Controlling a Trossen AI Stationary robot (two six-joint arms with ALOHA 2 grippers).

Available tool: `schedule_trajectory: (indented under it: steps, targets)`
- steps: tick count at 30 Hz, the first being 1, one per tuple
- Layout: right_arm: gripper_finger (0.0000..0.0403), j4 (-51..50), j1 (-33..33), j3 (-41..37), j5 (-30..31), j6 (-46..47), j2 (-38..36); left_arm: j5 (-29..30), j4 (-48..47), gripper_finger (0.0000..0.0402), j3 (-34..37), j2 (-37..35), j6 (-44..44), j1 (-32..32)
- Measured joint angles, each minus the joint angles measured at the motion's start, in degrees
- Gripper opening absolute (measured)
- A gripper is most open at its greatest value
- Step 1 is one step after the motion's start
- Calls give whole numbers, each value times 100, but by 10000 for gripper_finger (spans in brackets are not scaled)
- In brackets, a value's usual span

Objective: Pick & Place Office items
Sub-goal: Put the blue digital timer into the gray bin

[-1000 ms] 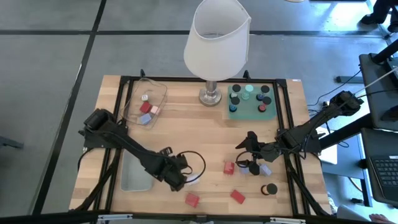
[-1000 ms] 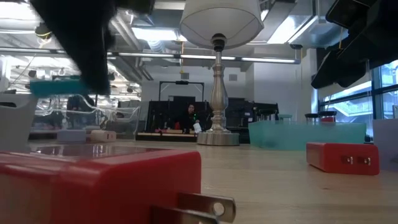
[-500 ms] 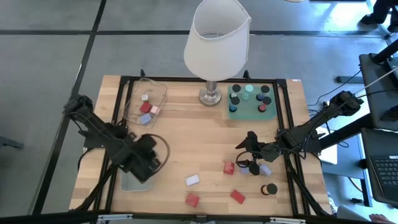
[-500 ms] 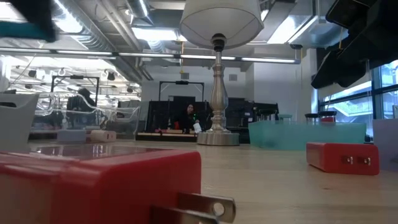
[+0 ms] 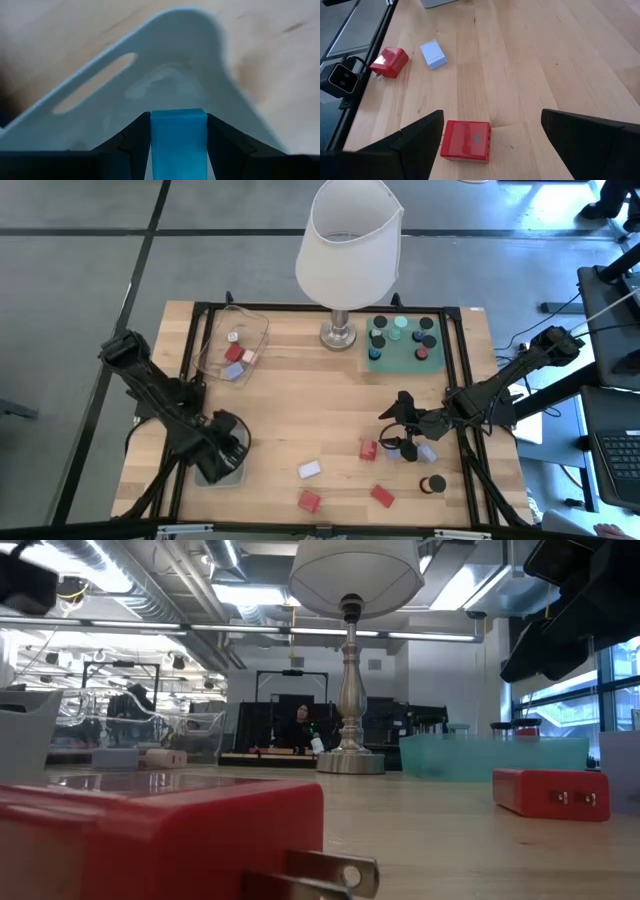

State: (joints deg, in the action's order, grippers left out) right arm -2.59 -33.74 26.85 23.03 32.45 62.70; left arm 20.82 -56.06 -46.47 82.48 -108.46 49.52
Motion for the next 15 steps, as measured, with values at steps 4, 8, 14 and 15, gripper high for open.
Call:
schedule_trajectory:
  steps: [4, 8, 14, 15]
  targets:
    - [339, 0, 0, 0, 0, 2, 0, -171, 110, 157, 277, 0, -50, 0]
    - [339, 0, -2, 0, 0, 0, 0, -293, 108, 161, 349, 0, -53, 0]
    - [339, 0, -2, 0, 0, 1, 0, -293, 257, 173, 349, 0, -123, 0]
    - [339, 0, -1, 0, 0, 0, 0, -293, 253, 178, 349, 0, -203, 0]
